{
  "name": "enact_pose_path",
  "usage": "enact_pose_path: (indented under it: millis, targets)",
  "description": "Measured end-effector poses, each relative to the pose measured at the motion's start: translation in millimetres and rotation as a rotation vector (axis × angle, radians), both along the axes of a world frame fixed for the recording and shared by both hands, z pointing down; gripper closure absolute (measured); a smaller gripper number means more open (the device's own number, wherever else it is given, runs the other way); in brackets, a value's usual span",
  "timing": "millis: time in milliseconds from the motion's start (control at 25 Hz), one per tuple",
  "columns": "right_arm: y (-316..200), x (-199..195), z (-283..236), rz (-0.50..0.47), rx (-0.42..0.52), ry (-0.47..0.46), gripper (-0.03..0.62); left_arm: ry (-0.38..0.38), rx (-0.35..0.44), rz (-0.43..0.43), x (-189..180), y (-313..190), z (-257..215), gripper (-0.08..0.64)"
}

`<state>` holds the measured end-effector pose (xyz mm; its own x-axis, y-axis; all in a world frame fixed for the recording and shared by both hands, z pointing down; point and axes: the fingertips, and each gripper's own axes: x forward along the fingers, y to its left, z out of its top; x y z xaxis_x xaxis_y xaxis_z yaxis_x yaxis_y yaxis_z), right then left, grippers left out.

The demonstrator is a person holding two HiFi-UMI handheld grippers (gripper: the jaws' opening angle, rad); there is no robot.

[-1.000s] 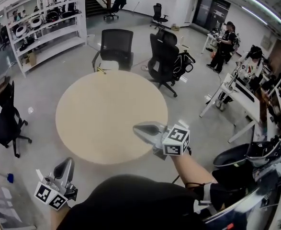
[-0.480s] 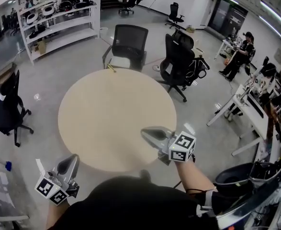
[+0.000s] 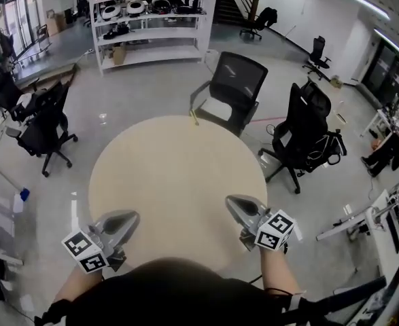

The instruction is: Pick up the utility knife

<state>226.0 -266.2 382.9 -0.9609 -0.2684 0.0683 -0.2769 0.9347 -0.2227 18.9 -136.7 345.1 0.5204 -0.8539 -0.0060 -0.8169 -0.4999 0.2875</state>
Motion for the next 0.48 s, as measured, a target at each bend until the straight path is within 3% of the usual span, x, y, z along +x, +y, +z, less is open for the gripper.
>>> enact_pose_path:
  millis: [120,240,480]
  targets:
    - [-43,20,11,-0.019,-0.004,-0.009,0.577,-0.049,-0.018,-0.014,29,-36,-4,0.563]
    - [-75,23,27,-0.019,-0.016,-0.001,0.577,-0.086,-0.044,-0.028,32,-62,-3,0.563]
    - [-124,-13,54,0.063,-0.033,0.027,0.577,-0.095,-0.089,-0.032,-38,-105,27,0.563]
